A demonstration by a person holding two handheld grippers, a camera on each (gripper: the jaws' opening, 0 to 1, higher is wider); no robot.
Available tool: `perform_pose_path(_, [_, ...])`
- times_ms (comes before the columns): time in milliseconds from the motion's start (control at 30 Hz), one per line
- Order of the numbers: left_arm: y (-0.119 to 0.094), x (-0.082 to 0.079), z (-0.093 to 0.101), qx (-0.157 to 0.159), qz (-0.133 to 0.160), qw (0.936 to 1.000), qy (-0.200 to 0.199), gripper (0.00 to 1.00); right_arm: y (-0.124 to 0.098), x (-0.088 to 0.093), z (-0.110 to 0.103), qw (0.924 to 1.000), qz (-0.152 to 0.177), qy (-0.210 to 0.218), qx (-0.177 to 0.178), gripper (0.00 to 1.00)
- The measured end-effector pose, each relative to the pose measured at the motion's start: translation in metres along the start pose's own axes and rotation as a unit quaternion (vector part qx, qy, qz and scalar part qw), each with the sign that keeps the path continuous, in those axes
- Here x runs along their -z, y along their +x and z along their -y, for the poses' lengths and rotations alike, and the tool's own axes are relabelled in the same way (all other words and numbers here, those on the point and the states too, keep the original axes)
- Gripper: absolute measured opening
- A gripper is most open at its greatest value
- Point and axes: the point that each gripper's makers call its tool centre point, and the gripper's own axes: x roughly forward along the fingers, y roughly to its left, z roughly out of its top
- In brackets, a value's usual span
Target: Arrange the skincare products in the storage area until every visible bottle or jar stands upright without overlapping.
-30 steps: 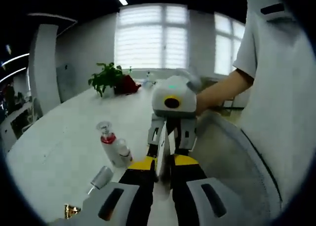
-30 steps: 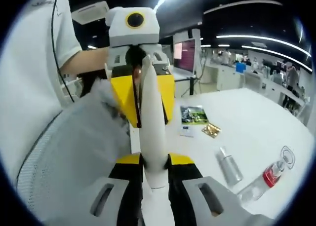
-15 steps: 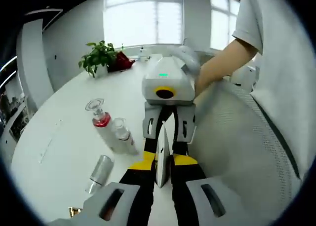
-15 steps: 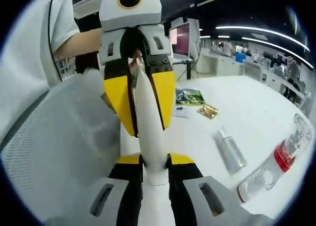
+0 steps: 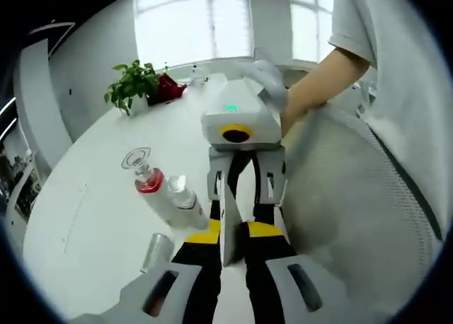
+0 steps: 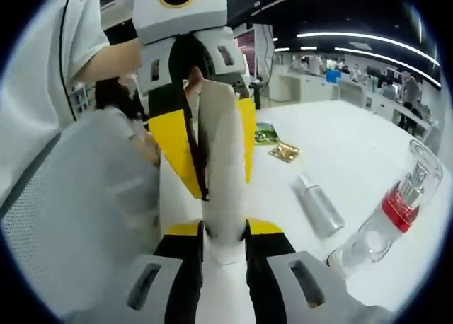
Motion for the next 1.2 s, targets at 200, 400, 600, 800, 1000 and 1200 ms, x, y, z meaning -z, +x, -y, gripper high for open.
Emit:
perform_pose_path(200, [0.004,-0.002,-0.021,-0.009,0.012,0.9999,0.002,0.08,-0.01,0.01,-0.002,0.9995,-0.017,0.019,0.022,0.49])
perform_pose_path(400, [0.009,-0.002,-0.037,-0.018,0.017,0.9996,0.01,0.08,-0.035,0.006,0.002,0.9971,0.008,0.052,0.055,0.49])
perform_pose_path(600, [0.013,-0.001,-0.058,-0.039,0.024,0.9989,0.012,0.08,-0.051,0.01,0.002,0.9932,0.021,0.079,0.083,0.53])
perform_pose_path(800, [0.019,-0.005,-0.074,-0.05,0.033,0.9981,0.013,0.08,-0.063,0.018,0.006,0.9886,0.024,0.102,0.108,0.56])
perform_pose_path(1000, [0.022,-0.007,-0.087,-0.059,0.039,0.9975,0.011,0.08,-0.069,0.02,0.012,0.9838,0.03,0.117,0.132,0.63])
perform_pose_path(1200, [0.025,-0.01,-0.095,-0.062,0.042,0.9971,0.012,0.08,-0.067,0.021,0.012,0.9843,0.025,0.116,0.13,0.66])
